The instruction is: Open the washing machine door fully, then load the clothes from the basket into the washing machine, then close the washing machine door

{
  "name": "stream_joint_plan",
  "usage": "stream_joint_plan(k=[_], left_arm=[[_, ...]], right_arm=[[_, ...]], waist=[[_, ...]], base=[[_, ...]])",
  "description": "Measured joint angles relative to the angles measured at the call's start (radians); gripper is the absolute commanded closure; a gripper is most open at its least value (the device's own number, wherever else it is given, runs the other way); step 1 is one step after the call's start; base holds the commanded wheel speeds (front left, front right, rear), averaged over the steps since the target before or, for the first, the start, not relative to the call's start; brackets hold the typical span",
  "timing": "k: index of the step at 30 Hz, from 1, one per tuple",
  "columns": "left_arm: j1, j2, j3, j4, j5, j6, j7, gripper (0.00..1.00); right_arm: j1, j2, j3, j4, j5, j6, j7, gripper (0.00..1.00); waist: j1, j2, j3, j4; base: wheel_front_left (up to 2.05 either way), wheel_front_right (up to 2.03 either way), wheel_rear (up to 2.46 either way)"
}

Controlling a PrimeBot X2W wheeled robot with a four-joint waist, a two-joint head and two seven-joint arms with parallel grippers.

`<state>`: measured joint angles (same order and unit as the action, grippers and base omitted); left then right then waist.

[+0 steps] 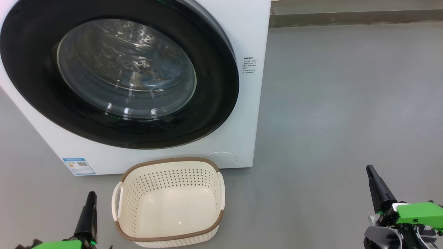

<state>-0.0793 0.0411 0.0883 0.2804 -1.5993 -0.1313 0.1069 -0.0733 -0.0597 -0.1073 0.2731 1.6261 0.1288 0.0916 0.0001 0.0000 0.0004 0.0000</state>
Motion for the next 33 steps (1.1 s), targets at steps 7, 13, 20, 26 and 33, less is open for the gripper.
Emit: stream_joint_plan(k=[7,13,20,26,33], left_arm=[[0.0,0.0,0.0,0.0,0.0,0.0,0.0,1.0],[0.0,0.0,0.0,0.0,0.0,0.0,0.0,1.0],[0.0,0.0,0.0,0.0,0.0,0.0,0.0,1.0],[0.0,0.0,0.0,0.0,0.0,0.0,0.0,1.0],[0.0,0.0,0.0,0.0,0.0,0.0,0.0,1.0]], right_arm=[[0.0,0.0,-0.001,0.0,0.0,0.0,0.0,1.0],[0.0,0.0,-0.001,0.0,0.0,0.0,0.0,1.0],[0.0,0.001,-0.002,0.0,0.0,0.0,0.002,1.0],[0.0,0.001,-0.003,0.0,0.0,0.0,0.004,1.0],[0.0,0.001,-0.004,0.0,0.0,0.0,0.004,1.0]], waist=[[0.0,0.0,0.0,0.0],[0.0,0.0,0.0,0.0],[0.0,0.0,0.0,0.0],[0.0,0.0,0.0,0.0],[0.0,0.0,0.0,0.0]], base=[[0.0,0.0,0.0],[0.0,0.0,0.0],[0.0,0.0,0.0],[0.0,0.0,0.0],[0.0,0.0,0.0]])
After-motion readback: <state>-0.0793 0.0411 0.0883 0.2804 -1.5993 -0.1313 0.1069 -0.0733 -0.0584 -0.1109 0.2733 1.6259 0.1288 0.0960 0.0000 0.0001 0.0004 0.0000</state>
